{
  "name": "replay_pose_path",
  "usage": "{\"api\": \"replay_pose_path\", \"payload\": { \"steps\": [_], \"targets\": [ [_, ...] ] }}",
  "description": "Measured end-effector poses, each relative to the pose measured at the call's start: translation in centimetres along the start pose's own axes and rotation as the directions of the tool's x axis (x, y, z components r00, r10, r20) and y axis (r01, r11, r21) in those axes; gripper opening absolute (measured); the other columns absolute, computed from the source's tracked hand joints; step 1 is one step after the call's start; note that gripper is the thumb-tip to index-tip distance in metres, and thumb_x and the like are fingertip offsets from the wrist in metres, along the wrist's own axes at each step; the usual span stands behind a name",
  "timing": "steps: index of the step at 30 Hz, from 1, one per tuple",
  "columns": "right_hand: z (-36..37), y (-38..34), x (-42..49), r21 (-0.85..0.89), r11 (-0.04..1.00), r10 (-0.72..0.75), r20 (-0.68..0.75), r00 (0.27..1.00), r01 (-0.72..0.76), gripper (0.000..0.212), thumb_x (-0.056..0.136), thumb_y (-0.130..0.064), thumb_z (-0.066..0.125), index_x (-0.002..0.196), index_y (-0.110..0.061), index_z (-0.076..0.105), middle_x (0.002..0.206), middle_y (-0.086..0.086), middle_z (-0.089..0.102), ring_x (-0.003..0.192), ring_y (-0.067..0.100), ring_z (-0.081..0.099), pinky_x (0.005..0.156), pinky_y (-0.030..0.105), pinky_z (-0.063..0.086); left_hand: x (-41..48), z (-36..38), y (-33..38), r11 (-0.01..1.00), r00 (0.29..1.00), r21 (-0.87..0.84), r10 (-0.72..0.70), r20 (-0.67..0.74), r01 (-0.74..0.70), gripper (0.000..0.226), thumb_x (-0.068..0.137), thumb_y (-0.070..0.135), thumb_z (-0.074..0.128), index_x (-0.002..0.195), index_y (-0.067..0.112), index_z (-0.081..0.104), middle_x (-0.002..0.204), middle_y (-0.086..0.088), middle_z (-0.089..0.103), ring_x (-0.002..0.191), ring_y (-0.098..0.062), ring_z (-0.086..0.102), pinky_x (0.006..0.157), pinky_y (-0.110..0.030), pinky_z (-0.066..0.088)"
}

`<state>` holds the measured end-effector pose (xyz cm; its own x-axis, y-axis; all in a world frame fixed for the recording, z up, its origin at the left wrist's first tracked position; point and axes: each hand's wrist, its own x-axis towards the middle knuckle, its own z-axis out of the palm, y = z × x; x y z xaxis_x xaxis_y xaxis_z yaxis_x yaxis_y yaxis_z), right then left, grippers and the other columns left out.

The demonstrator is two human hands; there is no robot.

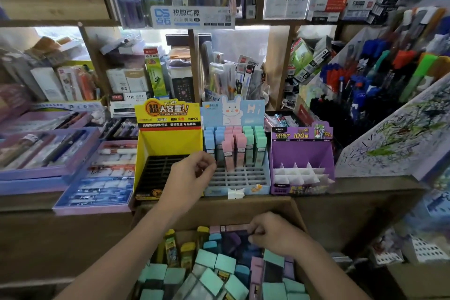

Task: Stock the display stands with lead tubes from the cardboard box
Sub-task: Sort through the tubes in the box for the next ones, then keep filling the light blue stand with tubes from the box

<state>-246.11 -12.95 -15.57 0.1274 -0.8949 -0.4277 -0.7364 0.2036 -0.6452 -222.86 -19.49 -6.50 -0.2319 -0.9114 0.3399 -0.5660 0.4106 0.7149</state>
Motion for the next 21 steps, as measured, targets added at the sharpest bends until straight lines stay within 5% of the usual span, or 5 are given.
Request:
{"api": "replay_pose_path", "payload": {
  "steps": [5, 9, 13, 21],
  "targets": [
    [0.4, 0.0, -0.1, -0.033, 0.997, -0.071, -0.036, 0.997, 0.069, 0.009, 0.094, -0.029, 0.071, 0.096, -0.037, 0.067, 0.094, -0.01, 0.073, 0.087, 0.001, 0.069, 0.075, 0.022, 0.055, -5.1, -0.3, -2.5, 0.985, 0.974, 0.008, -0.172, 0.149, 0.172, 0.014, 0.095, 0.022, 0.066, 0.09, 0.035, 0.066, 0.08, 0.011, 0.069, 0.076, -0.001, 0.065, 0.063, -0.014, 0.048],
    [0.3, -0.7, -0.4, -0.046, 0.991, -0.125, -0.024, 0.992, 0.124, 0.012, 0.096, -0.026, 0.07, 0.102, -0.036, 0.068, 0.098, -0.011, 0.073, 0.091, 0.001, 0.069, 0.085, 0.027, 0.059, -8.7, -0.9, -4.0, 0.961, 0.944, 0.065, -0.275, 0.184, 0.268, 0.014, 0.091, 0.021, 0.07, 0.089, 0.035, 0.068, 0.085, 0.013, 0.07, 0.082, 0.003, 0.063, 0.064, -0.009, 0.048],
    [0.8, -1.9, -1.2, -0.064, 0.985, -0.159, 0.04, 0.986, 0.161, 0.013, 0.095, -0.027, 0.072, 0.102, -0.037, 0.067, 0.092, -0.013, 0.071, 0.084, -0.005, 0.067, 0.07, 0.013, 0.052, -11.2, -1.9, -5.0, 0.911, 0.848, 0.166, -0.412, 0.334, 0.378, 0.013, 0.091, 0.021, 0.068, 0.098, 0.033, 0.068, 0.09, 0.014, 0.07, 0.087, 0.002, 0.064, 0.071, -0.016, 0.052],
    [5.2, -3.8, -3.8, -0.238, 0.949, -0.144, 0.251, 0.957, 0.205, 0.044, 0.087, -0.033, 0.08, 0.127, -0.034, 0.063, 0.106, -0.015, 0.065, 0.096, 0.0, 0.063, 0.086, 0.027, 0.057, -16.2, -1.9, -5.7, 0.831, 0.727, 0.348, -0.551, 0.409, 0.433, 0.023, 0.081, 0.038, 0.073, 0.1, 0.042, 0.061, 0.09, 0.015, 0.065, 0.089, -0.003, 0.061, 0.08, -0.03, 0.055]
  ]
}}
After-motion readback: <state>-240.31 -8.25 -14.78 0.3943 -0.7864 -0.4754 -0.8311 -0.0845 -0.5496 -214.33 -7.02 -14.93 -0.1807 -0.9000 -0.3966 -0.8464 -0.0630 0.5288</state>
